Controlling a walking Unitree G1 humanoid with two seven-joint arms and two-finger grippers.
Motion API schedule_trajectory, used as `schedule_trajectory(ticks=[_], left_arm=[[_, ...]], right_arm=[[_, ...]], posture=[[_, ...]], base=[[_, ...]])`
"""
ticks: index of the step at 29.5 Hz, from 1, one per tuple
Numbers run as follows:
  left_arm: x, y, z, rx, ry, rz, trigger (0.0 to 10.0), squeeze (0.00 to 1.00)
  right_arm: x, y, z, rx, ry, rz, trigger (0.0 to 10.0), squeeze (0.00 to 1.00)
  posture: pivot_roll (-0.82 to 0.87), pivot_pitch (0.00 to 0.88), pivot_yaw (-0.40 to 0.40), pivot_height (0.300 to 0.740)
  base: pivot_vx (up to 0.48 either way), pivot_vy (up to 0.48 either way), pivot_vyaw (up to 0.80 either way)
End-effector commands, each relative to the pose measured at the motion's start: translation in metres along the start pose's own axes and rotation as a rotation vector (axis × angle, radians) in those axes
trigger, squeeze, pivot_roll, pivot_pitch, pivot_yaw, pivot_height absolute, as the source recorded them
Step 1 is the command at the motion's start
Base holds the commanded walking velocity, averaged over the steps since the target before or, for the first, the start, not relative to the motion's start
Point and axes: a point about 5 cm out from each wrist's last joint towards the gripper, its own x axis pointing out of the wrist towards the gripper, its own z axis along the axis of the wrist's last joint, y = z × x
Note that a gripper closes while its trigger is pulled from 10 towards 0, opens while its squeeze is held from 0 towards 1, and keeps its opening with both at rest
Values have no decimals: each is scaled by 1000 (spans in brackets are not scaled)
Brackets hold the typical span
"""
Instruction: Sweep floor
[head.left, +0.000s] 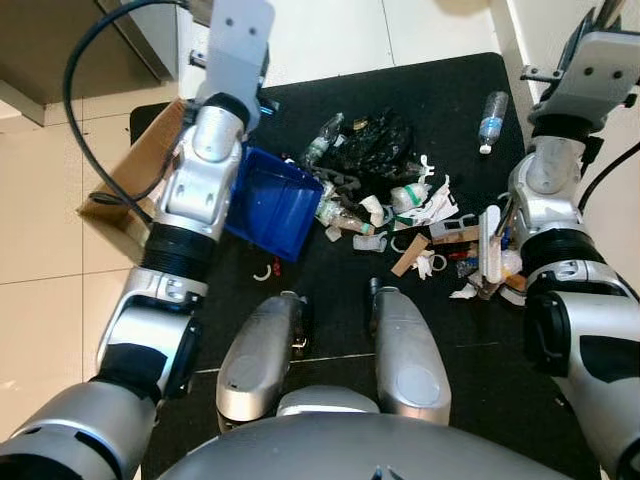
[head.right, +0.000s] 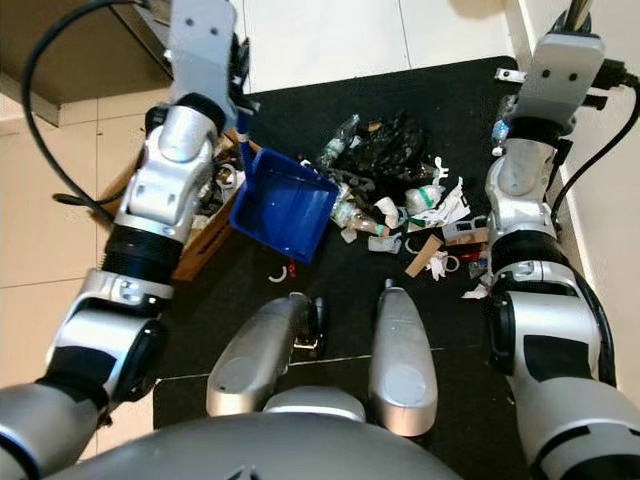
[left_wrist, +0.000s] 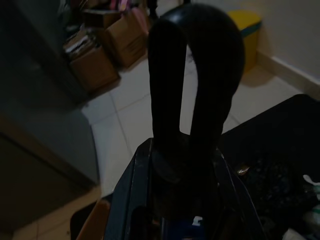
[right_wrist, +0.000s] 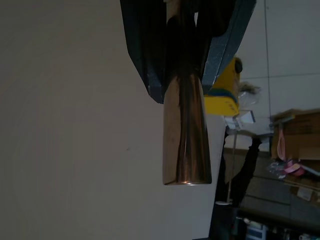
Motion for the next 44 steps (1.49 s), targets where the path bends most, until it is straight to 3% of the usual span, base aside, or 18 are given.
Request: schedule_trajectory(ticks=[1,5,10,15,17,21,26,28,31,35,39,44], left_arm=[[0,5,8,35,-20,2,10000,0],[0,25,33,33,-83,18,10000,0],[-1,34,43,92,-117,30,10000,0],[-6,33,38,183,-119,15,10000,0],[-9,25,27,258,-100,-24,10000,0],[-10,14,15,277,-68,-57,10000,0],[-10,-8,-7,205,12,-82,10000,0],[-7,-17,-17,109,68,-77,10000,0],[-6,-20,-21,88,86,-70,10000,0],[-6,-22,-38,-36,144,-8,10000,0],[-6,-18,-43,-83,161,50,10000,0],[-9,-15,-43,-194,80,108,10000,0]], right_arm=[[-6,0,-4,-14,13,9,10000,0],[-8,0,-5,-9,13,12,10000,0],[-9,1,-5,-6,15,12,10000,0],[-9,4,-5,-4,15,11,10000,0],[-9,6,-5,-3,16,13,10000,0],[-8,6,-4,-5,18,13,10000,0],[-7,7,-4,1,18,9,10000,0],[-8,6,-4,2,18,6,10000,0],[-8,5,-4,2,19,4,10000,0],[-9,2,-7,12,32,-14,10000,0],[-11,3,-8,34,47,-20,10000,0],[-14,8,-12,80,87,-22,10000,0]], posture=[[82,220,144,740],[89,209,156,740],[93,204,161,740],[98,199,160,740],[98,199,160,740],[91,201,158,740],[77,207,158,740],[72,208,156,740],[72,209,159,740],[64,216,158,740],[60,218,158,740],[64,220,155,740]], base=[[0,0,0],[0,0,0],[0,0,0],[0,0,0],[0,0,0],[0,0,0],[0,0,0],[0,0,0],[0,0,0],[0,0,0],[0,0,0],[0,0,0]])
